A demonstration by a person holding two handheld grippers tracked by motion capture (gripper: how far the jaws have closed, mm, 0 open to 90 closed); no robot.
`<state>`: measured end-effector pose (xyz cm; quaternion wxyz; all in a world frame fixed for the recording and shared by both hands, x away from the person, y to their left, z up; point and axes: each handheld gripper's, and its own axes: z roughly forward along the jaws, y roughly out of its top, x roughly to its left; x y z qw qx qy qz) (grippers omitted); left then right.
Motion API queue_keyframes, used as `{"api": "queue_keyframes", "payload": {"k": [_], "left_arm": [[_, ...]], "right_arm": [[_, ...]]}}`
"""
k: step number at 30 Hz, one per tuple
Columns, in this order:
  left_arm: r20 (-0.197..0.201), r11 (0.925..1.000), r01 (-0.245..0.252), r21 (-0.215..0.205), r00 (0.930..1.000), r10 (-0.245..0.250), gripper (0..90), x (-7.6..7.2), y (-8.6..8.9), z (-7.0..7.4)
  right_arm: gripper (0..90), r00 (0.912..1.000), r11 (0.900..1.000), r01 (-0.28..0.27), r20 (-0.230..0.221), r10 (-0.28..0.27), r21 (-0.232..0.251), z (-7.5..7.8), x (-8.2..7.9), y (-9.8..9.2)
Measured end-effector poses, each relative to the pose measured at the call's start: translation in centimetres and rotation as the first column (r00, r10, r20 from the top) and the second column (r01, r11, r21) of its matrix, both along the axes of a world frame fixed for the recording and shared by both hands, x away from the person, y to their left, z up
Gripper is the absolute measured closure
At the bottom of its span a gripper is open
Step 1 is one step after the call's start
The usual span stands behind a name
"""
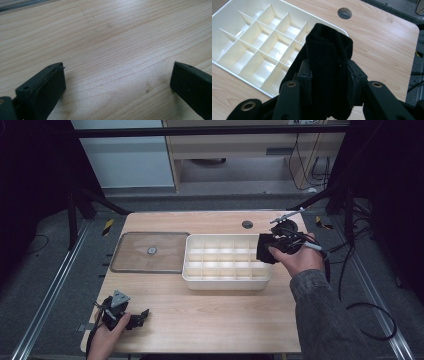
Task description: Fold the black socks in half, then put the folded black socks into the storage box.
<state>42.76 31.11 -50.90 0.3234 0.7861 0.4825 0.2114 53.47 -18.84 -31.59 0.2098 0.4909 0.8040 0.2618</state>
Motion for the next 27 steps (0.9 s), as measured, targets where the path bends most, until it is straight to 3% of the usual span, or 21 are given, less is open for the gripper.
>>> {"api": "queue_keyframes", "payload": {"k": [18, 21, 27], "left_arm": [[0.0, 1.0, 0.0, 0.0, 1.0, 0.0, 0.0, 0.0, 0.0, 0.0], [0.0, 1.0, 0.001, 0.001, 1.0, -0.001, 0.0, 0.0, 0.0, 0.0], [-0.003, 1.0, 0.007, 0.005, 1.0, -0.007, 0.0, -0.1, 0.0, 0.0]], "right_arm": [[62.7, 0.9997, 0.999, -0.005, -0.025, 0.004, -0.051, -1.6, 1.0, 1.4], [62.6, 0.9996, 1.0, -0.011, -0.027, 0.01, -0.028, -1.7, 1.0, 1.5], [62.7, 0.9992, 0.999, -0.011, -0.039, 0.009, -0.033, -2.3, 1.0, 1.6]]}}
